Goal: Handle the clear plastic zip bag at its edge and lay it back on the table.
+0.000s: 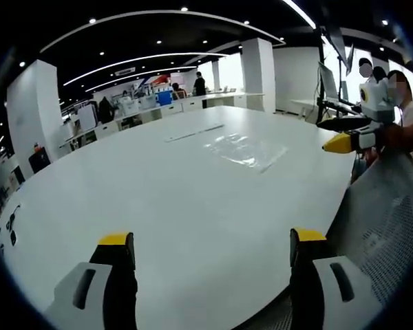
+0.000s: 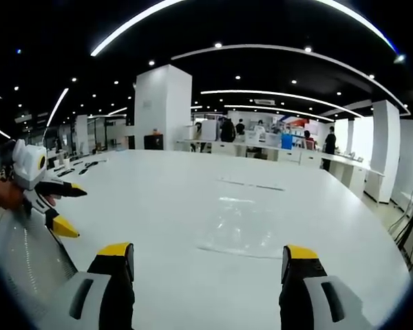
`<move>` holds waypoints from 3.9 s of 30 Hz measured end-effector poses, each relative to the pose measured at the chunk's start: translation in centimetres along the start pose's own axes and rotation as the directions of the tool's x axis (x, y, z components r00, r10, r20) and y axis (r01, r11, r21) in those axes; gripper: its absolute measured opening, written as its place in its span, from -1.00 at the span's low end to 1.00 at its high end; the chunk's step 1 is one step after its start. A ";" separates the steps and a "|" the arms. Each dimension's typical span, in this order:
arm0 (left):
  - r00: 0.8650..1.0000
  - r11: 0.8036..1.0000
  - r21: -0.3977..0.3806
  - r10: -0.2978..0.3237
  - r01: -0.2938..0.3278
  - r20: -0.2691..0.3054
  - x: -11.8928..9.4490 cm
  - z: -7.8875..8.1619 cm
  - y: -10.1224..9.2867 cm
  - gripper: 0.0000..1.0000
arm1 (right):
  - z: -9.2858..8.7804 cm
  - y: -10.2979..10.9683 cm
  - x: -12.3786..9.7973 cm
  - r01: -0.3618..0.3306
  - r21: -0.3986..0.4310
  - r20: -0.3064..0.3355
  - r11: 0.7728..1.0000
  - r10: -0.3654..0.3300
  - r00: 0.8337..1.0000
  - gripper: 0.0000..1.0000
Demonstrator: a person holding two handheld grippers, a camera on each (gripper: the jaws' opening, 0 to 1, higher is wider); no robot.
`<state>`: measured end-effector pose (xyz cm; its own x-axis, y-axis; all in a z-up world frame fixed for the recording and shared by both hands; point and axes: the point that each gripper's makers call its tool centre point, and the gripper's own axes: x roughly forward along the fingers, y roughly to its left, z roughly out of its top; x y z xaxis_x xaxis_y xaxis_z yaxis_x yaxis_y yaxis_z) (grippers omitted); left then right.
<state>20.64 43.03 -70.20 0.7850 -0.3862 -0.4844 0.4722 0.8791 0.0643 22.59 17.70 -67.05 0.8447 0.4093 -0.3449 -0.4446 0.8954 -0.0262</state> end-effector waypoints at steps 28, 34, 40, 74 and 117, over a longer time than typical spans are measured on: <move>1.000 1.000 -0.011 0.001 -0.001 0.017 -0.1 0.2 0.1 0.82 | -0.5 0.8 0.1 -0.034 -0.006 -0.030 0.999 0.034 0.999 0.77; 1.000 1.000 -0.011 0.005 -0.004 0.026 -0.2 0.5 0.2 0.83 | -0.5 0.9 0.1 -0.045 -0.006 -0.032 0.999 0.044 0.999 0.78; 1.000 1.000 -0.016 0.006 -0.005 0.028 -0.2 0.5 0.3 0.87 | -0.6 1.1 0.1 -0.055 -0.008 -0.042 0.998 0.055 0.998 0.80; 0.998 0.998 0.031 -0.053 0.053 0.015 0.3 3.2 -0.4 0.98 | -0.6 -0.8 1.7 -0.162 -0.038 -0.076 0.986 0.159 0.984 0.94; 0.995 0.995 0.016 -0.094 0.094 -0.019 0.3 2.2 -1.3 0.85 | -5.3 -5.4 8.4 -0.153 -0.047 -0.296 0.987 0.133 0.946 0.46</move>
<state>21.13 41.19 -68.53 0.7298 -0.4615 -0.5045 0.5502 0.8344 0.0327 30.52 15.33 -74.82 0.6518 0.4543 -0.6073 -0.5825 0.8126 -0.0174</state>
